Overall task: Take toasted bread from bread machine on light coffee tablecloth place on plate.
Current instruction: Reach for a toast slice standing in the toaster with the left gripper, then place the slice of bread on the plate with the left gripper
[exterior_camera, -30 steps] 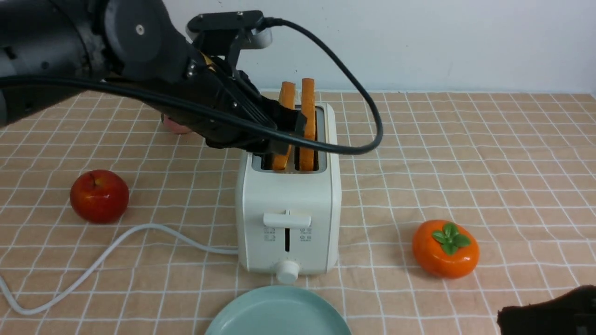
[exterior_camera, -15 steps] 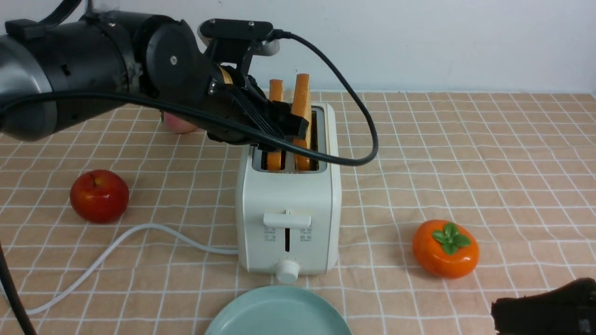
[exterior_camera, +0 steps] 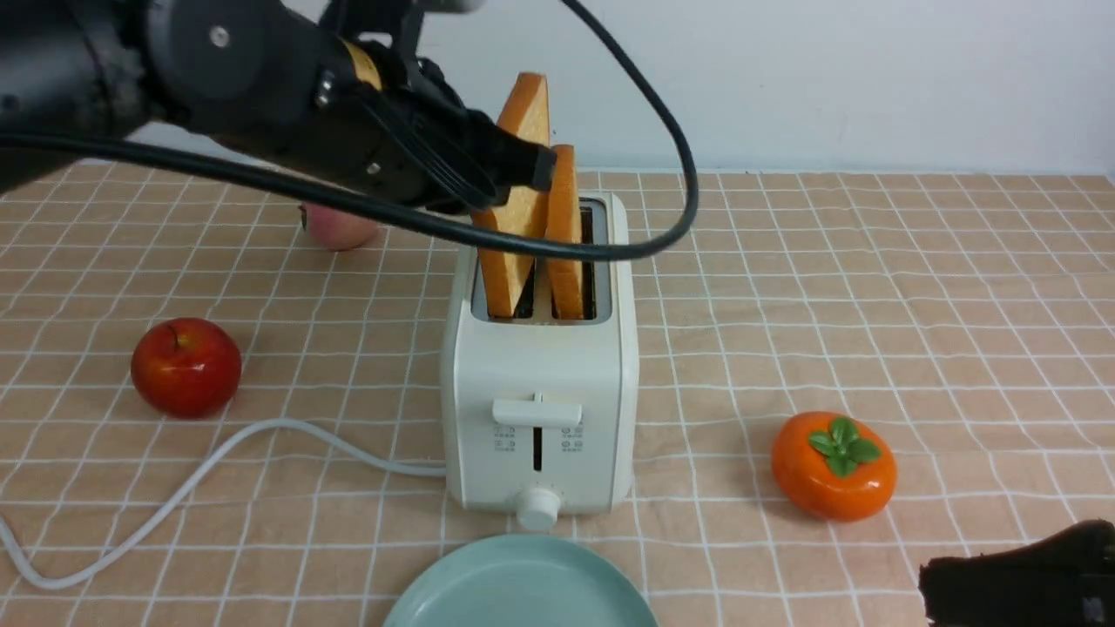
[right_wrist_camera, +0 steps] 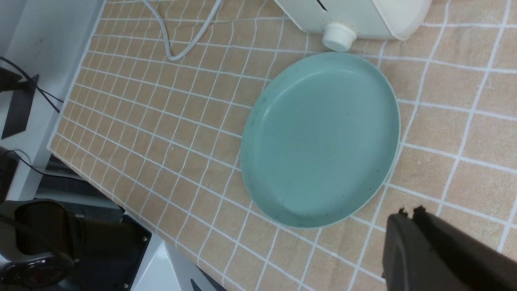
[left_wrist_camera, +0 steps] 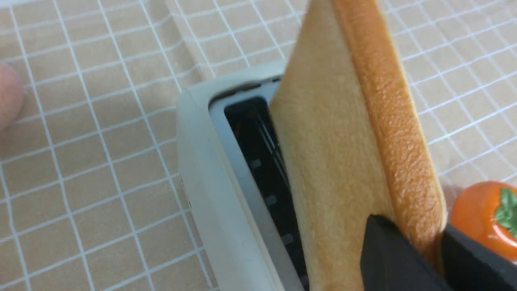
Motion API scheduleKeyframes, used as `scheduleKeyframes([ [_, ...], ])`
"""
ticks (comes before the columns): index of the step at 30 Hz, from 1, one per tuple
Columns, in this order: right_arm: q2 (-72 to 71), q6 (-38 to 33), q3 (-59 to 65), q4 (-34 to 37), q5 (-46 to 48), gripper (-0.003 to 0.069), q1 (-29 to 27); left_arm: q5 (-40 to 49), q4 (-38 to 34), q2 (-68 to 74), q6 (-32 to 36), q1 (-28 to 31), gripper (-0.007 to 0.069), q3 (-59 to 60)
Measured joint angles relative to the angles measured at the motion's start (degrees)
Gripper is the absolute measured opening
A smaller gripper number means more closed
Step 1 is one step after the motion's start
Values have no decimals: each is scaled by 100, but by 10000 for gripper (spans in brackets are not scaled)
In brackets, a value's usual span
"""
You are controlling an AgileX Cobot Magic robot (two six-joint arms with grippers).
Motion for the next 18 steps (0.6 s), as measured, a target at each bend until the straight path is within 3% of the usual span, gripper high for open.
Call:
scheduleKeyframes([
  [9,0,0,0,0,0,24,0,2084,-369,-1782,-1005,0,57,-181],
  [13,0,0,0,-5,12,26,0,2937,-1013,-2101,-770,0,57,456],
  [18,0,0,0,-116,29,33,0,2528,-1882,-2102,-108,0,57,2196],
])
